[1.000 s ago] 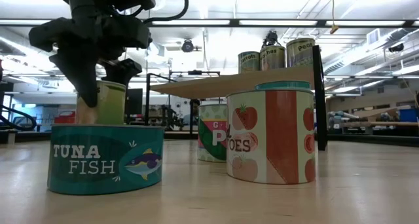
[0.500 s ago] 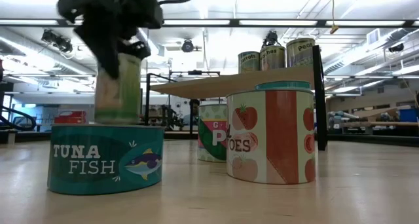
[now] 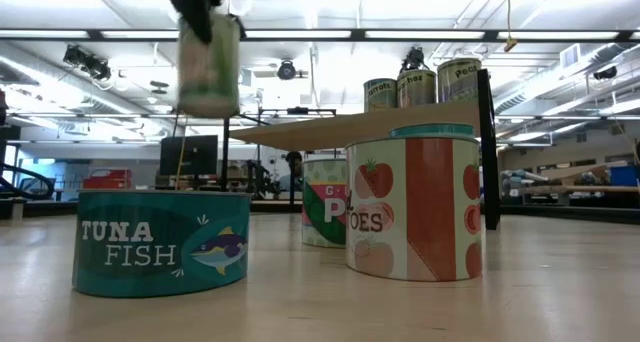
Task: Pick and place cans onto a shelf
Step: Put the canned oranges on the shelf
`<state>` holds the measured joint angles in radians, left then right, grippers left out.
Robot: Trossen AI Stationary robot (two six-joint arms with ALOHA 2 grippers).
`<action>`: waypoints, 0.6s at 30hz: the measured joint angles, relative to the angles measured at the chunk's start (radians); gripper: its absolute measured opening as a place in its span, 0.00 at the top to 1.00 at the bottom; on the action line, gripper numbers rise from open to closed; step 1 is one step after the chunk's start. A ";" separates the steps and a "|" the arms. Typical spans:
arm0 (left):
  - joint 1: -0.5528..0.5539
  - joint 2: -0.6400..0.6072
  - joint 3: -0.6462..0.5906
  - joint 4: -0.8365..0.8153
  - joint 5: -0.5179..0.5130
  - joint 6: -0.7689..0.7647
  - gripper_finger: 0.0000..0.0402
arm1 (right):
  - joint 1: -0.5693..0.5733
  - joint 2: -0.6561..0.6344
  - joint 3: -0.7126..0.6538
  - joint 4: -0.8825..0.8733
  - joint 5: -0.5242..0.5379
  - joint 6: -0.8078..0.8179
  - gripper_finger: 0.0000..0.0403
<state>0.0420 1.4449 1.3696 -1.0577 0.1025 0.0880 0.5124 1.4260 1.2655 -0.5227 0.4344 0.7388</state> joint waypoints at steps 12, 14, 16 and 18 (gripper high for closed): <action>0.156 0.180 0.369 -0.125 -0.047 0.194 0.23 | 0.000 -0.105 0.000 -0.085 0.036 0.021 0.98; 0.186 0.203 0.423 -0.127 -0.049 0.215 0.23 | 0.000 -0.107 0.000 -0.084 0.045 0.026 0.98; 0.212 0.223 0.473 -0.126 -0.061 0.251 0.23 | 0.000 -0.106 0.000 -0.083 0.046 0.028 0.98; 0.236 0.246 0.516 -0.126 -0.070 0.283 0.23 | 0.000 -0.104 0.000 -0.074 0.046 0.028 0.98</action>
<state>0.2778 1.6913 1.8855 -1.1837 0.0325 0.3709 0.5125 1.3217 1.2659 -0.5971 0.4808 0.7670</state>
